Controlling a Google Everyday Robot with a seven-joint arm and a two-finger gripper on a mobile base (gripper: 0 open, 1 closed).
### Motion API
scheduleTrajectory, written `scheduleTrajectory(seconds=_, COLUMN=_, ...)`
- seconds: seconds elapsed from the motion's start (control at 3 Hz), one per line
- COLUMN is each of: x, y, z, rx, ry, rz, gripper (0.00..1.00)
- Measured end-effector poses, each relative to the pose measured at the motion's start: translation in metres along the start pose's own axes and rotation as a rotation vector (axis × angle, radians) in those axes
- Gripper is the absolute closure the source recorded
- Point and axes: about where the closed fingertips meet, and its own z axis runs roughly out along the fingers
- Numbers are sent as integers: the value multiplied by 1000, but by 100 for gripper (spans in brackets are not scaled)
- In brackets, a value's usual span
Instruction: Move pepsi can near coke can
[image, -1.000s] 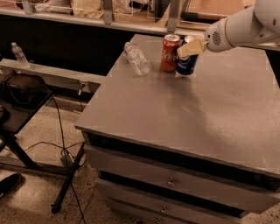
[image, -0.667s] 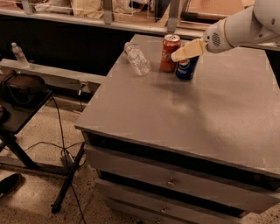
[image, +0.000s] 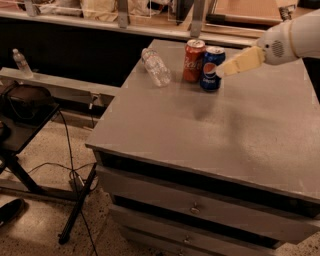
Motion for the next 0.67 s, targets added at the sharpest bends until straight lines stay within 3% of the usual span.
scheduleTrajectory(seconds=0.33, x=9, y=13, z=-65, rx=-6, ry=-52, rz=-137, gripper=0)
scheduleTrajectory(seconds=0.67, x=8, y=13, z=-65, rx=-7, ry=-52, rz=-135, gripper=0)
